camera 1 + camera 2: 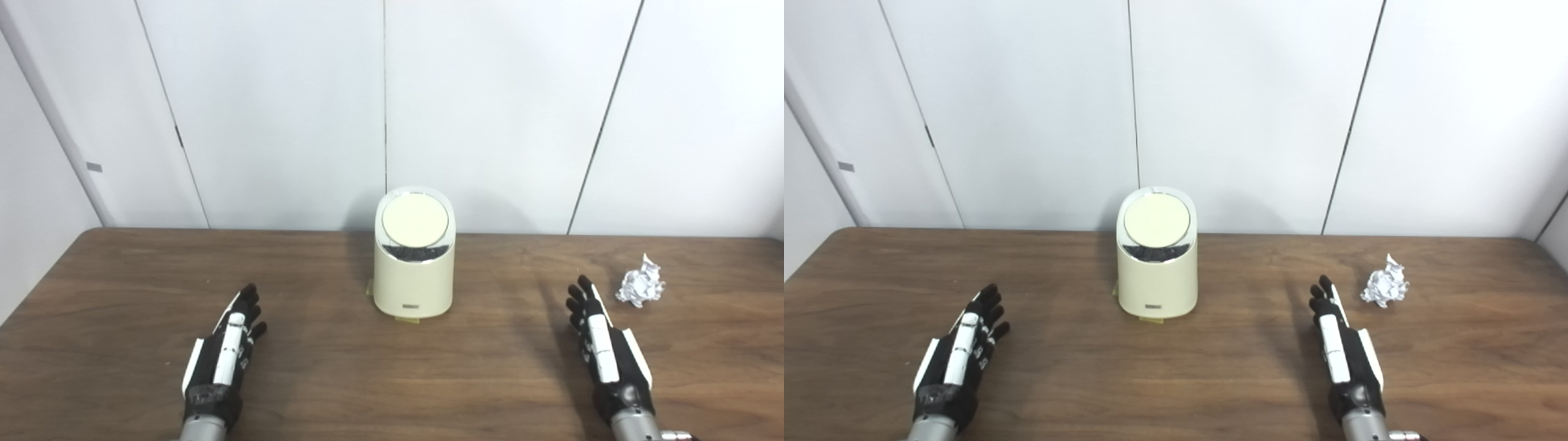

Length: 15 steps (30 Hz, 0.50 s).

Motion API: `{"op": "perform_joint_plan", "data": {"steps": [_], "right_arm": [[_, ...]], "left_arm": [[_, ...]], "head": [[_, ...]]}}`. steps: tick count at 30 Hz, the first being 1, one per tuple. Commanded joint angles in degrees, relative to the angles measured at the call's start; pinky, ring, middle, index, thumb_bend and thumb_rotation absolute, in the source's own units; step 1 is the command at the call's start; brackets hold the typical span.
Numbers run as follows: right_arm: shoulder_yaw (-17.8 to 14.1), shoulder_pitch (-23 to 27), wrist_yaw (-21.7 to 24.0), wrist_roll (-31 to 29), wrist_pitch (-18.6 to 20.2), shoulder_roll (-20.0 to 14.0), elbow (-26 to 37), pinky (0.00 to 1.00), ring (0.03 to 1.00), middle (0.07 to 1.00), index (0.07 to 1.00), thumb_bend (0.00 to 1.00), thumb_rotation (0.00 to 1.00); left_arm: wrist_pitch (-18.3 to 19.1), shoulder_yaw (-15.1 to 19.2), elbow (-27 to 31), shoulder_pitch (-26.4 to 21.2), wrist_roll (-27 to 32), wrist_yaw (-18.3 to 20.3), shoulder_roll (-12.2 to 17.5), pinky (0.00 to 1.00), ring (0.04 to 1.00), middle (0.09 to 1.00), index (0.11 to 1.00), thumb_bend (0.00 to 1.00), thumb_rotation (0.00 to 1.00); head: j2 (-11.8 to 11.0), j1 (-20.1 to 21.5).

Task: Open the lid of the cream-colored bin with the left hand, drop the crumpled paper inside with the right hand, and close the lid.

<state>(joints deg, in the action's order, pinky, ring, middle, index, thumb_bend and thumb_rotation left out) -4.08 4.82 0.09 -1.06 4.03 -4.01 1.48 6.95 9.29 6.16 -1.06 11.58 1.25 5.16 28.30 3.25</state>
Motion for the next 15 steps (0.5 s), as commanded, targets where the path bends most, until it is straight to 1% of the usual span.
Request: {"op": "perform_joint_plan", "data": {"steps": [1, 7, 15], "right_arm": [[-0.07, 1.63, -0.09, -0.3, -0.9, 0.02, 1.95, 0.99, 0.968, 0.969, 0.985, 0.65, 1.0], [-0.02, 1.63, -0.34, -0.16, -0.45, 0.26, 2.34, 0.99, 0.966, 0.967, 0.984, 0.64, 1.0], [0.11, 1.59, -0.32, -0.07, -1.16, 0.41, 1.96, 0.99, 0.967, 0.966, 0.984, 0.63, 1.0]], "left_arm": [[-1.29, -0.15, 1.11, -1.38, 0.03, 0.47, 0.43, 0.99, 0.968, 0.963, 0.97, 0.41, 0.82], [-1.03, -0.06, 1.1, -1.46, 0.14, 0.18, 0.2, 0.99, 0.969, 0.954, 0.962, 0.41, 0.79], [-1.27, -0.48, 1.23, -1.06, -0.4, 0.73, 0.86, 1.0, 0.98, 0.968, 0.978, 0.4, 0.81]], "head": [[0.07, 0.08], [-0.08, 0.11], [-0.08, 0.27]]}}
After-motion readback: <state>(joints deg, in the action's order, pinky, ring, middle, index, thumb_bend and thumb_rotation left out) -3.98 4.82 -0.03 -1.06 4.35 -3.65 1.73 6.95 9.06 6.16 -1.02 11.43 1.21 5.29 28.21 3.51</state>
